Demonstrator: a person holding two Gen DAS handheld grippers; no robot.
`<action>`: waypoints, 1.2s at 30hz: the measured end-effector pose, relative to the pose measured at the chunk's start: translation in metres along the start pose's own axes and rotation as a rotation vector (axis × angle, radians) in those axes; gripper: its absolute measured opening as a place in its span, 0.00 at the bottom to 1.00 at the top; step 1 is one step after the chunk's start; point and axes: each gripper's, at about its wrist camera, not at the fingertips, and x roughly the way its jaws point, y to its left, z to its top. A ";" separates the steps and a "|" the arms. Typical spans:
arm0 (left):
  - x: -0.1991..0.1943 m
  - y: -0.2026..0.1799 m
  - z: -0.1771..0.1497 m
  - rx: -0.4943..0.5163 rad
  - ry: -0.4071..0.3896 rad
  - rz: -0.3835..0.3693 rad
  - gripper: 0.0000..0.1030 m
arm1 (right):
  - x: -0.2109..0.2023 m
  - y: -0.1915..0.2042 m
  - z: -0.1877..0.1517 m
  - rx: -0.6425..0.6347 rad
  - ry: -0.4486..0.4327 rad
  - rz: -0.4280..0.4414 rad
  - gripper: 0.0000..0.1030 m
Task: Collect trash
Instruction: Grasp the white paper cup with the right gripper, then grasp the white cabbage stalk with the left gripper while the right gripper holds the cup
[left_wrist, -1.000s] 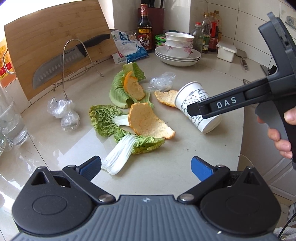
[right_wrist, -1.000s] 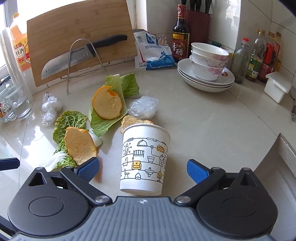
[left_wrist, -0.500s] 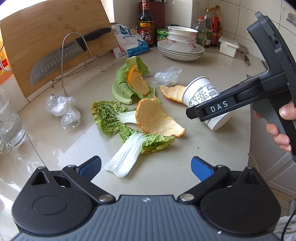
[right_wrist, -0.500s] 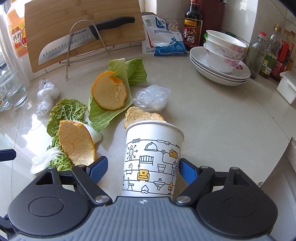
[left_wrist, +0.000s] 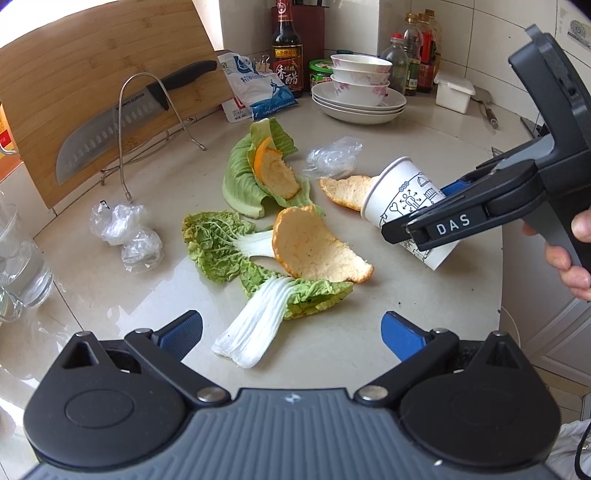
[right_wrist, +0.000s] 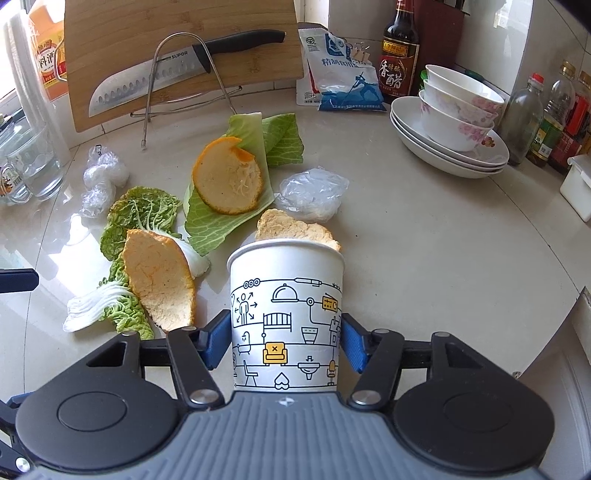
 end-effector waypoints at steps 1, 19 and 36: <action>0.001 0.001 0.001 0.008 0.004 -0.007 0.99 | -0.002 0.000 0.000 -0.004 -0.003 0.004 0.65; 0.048 0.029 0.020 0.173 0.135 -0.181 0.63 | -0.028 -0.006 -0.012 0.001 -0.014 -0.002 0.65; 0.046 0.038 0.029 0.230 0.144 -0.227 0.27 | -0.038 -0.009 -0.019 0.031 -0.014 -0.018 0.65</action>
